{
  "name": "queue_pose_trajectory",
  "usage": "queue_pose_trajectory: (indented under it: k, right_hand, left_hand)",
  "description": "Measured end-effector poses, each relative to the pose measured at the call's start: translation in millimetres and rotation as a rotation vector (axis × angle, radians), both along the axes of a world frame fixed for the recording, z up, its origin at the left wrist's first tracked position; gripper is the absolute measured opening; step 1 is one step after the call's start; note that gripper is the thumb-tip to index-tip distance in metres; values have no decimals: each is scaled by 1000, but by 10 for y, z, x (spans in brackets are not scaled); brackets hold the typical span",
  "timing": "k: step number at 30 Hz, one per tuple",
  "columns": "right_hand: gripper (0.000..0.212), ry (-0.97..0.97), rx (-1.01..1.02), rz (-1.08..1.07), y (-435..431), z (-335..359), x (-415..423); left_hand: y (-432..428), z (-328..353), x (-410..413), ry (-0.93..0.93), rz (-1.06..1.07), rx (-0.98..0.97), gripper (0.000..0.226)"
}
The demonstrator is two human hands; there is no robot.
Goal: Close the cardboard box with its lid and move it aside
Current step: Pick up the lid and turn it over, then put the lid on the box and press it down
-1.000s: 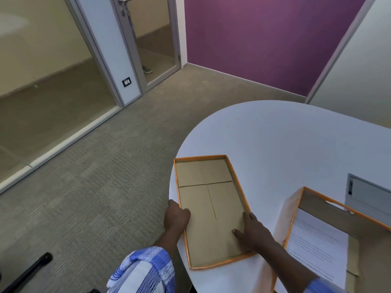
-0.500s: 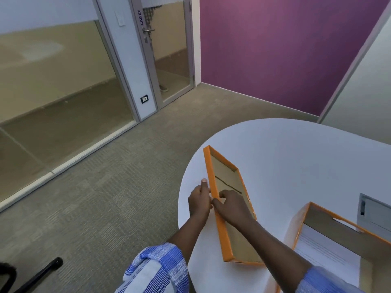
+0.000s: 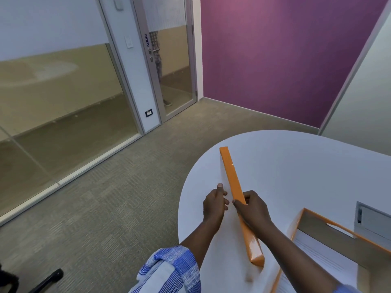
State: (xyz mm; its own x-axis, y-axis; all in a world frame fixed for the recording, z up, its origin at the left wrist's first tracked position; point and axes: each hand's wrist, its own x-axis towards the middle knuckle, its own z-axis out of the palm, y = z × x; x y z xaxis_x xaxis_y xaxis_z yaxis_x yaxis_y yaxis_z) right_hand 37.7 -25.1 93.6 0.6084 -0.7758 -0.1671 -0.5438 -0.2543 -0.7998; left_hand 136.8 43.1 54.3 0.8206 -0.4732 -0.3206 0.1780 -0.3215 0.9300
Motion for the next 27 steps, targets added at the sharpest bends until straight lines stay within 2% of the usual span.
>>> queue_pose_trajectory:
  k: [5, 7, 10, 13, 18, 27]
  right_hand:
    - [14, -122, 149, -36, -35, 189, -245]
    - [11, -158, 194, -45, -53, 230, -354]
    - [16, -209, 273, -68, -69, 260, -519]
    - [21, -240, 325, -109, -92, 268, -706]
    - [18, -310, 416, -166, -142, 235, -1016]
    - [23, -383, 531, -265, -259, 125, -1677]
  left_hand:
    - [-20, -117, -56, -128, 28, 220, 50]
    - [24, -207, -72, -185, 52, 339, 57]
    - [140, -336, -111, -252, 41, 459, 72]
    - [219, -421, -168, -145, 55, 469, 80]
    - [243, -417, -338, -13, -14, 389, 80]
    - [130, -345, -787, 36, -85, 386, 80]
